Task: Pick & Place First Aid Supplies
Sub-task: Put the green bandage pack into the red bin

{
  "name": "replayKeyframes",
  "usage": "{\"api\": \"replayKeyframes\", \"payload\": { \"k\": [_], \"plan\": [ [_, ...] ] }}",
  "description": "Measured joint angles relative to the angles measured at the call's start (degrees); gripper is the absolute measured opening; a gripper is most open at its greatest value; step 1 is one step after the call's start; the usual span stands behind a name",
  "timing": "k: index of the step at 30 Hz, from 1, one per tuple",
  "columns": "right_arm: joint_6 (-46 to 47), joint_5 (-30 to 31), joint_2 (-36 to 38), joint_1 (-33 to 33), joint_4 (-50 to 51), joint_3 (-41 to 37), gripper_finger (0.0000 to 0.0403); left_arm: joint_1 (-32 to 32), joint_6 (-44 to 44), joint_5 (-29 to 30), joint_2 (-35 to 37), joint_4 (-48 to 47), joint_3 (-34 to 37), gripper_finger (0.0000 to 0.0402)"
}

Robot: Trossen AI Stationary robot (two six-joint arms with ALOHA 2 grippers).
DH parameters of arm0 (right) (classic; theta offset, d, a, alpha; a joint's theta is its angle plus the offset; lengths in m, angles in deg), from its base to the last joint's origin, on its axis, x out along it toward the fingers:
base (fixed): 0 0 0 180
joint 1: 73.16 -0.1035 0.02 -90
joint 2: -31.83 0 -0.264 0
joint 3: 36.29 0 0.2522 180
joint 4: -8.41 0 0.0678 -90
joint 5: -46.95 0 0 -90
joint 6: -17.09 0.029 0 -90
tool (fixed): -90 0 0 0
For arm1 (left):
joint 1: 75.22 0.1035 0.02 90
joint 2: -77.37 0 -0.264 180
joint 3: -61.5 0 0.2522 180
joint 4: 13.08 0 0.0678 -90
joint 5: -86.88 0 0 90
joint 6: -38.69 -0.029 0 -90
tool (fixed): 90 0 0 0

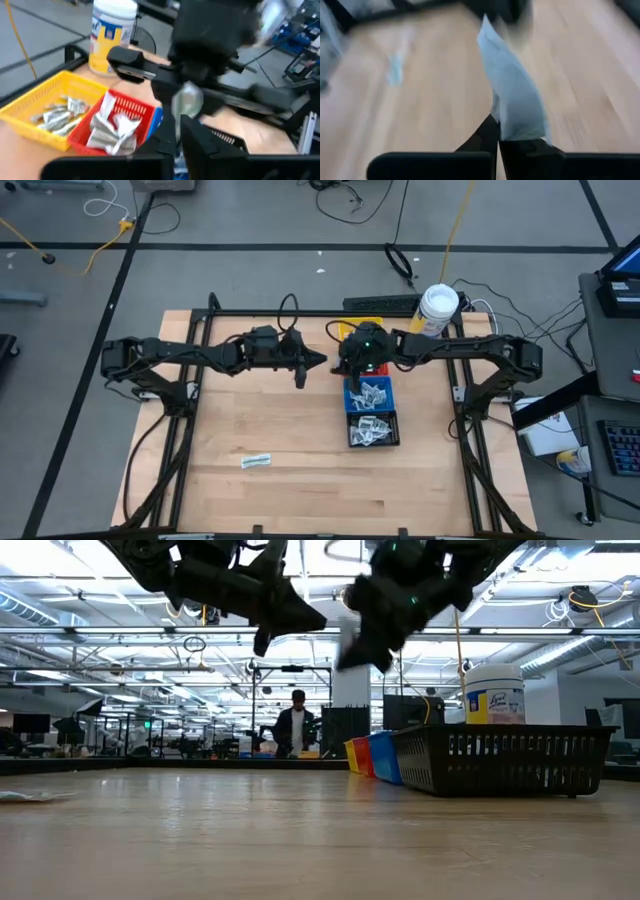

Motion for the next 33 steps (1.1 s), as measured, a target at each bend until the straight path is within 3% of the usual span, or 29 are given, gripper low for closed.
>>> {"api": "replayKeyframes", "payload": {
  "k": [6,10,20,26,33],
  "plan": [
    [-8.0,0.9,0.0,4.3,15.3,0.0,0.0001,2.1,0.4,-6.1,0.7,-14.6,0.1,0.0094],
    [-15.0,5.5,0.0,6.9,22.0,0.0,0.0001,2.8,-0.6,-10.0,0.8,-23.6,0.0,0.0125],
    [-27.6,15.6,0.0,11.5,30.6,0.0,0.0006,1.0,-2.6,-15.1,0.7,-43.6,0.0,0.0139],
    [-28.8,16.8,0.0,11.7,31.4,0.0,0.0084,-0.8,-0.7,-18.9,0.7,-49.3,0.0,0.0140],
    [-28.4,17.1,0.0,11.8,31.2,0.0,0.0208,-4.1,3.7,-25.0,0.7,-51.4,0.0,0.0192]
  ]
}}
